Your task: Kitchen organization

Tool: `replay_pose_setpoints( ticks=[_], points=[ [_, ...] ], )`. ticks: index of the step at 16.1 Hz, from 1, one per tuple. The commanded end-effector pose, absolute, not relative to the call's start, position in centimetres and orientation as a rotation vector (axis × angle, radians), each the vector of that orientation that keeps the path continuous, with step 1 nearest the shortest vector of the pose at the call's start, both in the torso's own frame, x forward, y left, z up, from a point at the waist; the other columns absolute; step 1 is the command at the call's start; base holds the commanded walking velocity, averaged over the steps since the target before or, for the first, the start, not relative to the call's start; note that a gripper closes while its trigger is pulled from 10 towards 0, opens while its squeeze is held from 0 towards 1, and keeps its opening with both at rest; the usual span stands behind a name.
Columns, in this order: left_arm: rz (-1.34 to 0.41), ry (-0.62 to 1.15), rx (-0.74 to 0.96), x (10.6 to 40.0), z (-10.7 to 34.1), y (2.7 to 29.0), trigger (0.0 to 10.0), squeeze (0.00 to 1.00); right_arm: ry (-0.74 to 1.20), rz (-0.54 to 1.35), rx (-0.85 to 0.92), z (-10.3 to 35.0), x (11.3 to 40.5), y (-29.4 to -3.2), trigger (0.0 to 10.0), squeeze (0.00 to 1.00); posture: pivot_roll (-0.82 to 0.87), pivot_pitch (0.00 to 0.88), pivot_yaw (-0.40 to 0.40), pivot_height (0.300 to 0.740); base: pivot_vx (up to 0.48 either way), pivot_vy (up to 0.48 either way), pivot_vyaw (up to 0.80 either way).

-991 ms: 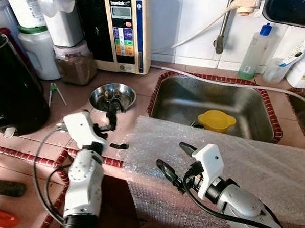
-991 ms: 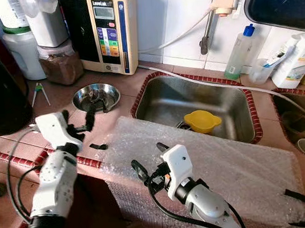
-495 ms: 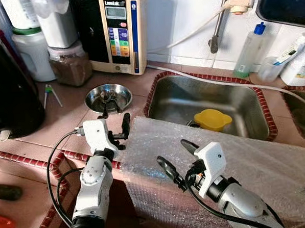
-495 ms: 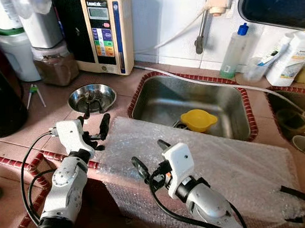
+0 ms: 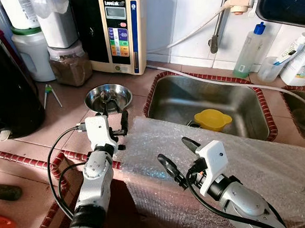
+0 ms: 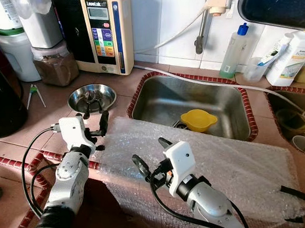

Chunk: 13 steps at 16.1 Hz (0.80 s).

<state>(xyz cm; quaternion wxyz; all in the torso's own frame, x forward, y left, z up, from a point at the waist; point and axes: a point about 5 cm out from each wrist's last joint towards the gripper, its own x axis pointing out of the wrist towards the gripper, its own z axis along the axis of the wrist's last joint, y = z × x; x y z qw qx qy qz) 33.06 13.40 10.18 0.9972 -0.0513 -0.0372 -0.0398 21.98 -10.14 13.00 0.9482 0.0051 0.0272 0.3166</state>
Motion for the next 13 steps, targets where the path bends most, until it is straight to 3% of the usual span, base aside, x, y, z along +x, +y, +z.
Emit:
replay_pose_setpoints(
  ticks=[1, 4, 6, 7, 8, 9, 10, 11, 12, 13],
  points=[
    [-0.085, -0.072, -0.095, 33.3, 10.1, 13.1, 10.0, 0.0, 0.03, 0.635, -0.002, 13.7, 22.0, -10.4, 10.0, 0.0, 0.02, 0.018, -0.008, 0.74, 0.0, 0.0, 0.0],
    [-0.076, -0.048, -0.105, 33.6, 9.5, 12.8, 10.0, 0.0, 0.03, 0.63, -0.005, 13.8, 21.9, -10.5, 10.0, 0.0, 0.0, 0.016, -0.006, 0.74, 0.0, 0.0, 0.0],
    [-0.059, -0.031, -0.12, 33.9, 9.1, 12.9, 7.8, 0.0, 0.029, 0.623, -0.008, 13.9, 21.9, -10.6, 10.0, 0.0, -0.01, 0.014, -0.005, 0.74, 0.0, 0.0, 0.0],
    [-0.051, -0.027, -0.126, 34.1, 9.1, 12.9, 5.4, 0.0, 0.029, 0.62, -0.009, 13.9, 21.8, -10.7, 10.0, 0.0, -0.01, 0.014, -0.003, 0.74, 0.0, 0.0, 0.0],
    [-0.041, -0.023, -0.132, 34.3, 9.1, 13.0, 4.7, 0.0, 0.03, 0.618, -0.01, 13.9, 21.8, -10.7, 10.0, 0.0, -0.01, 0.014, -0.004, 0.74, 0.0, 0.0, 0.0],
    [-0.035, -0.022, -0.132, 34.4, 9.2, 13.0, 4.6, 0.0, 0.03, 0.617, -0.011, 13.9, 21.8, -10.8, 10.0, 0.0, -0.01, 0.014, -0.004, 0.74, 0.0, 0.0, 0.0],
    [-0.027, -0.023, -0.13, 34.5, 9.2, 13.1, 4.9, 0.0, 0.031, 0.616, -0.012, 13.9, 21.8, -10.8, 10.0, 0.0, -0.02, 0.014, -0.004, 0.74, 0.0, 0.0, 0.0],
    [-0.022, -0.024, -0.129, 34.6, 9.3, 13.1, 6.4, 0.0, 0.031, 0.616, -0.013, 13.9, 21.8, -10.8, 10.0, 0.0, -0.02, 0.014, -0.004, 0.74, 0.0, 0.0, 0.0],
    [-0.011, -0.026, -0.138, 34.7, 9.4, 13.2, 10.0, 0.0, 0.032, 0.615, -0.013, 13.9, 21.7, -10.8, 10.0, 0.0, -0.03, 0.014, -0.007, 0.74, 0.0, 0.0, 0.0],
    [-0.004, -0.026, -0.153, 34.9, 9.5, 13.2, 10.0, 0.0, 0.034, 0.614, -0.014, 13.9, 21.7, -10.8, 10.0, 0.0, -0.03, 0.014, -0.007, 0.74, 0.0, 0.0, 0.0]
  ],
)
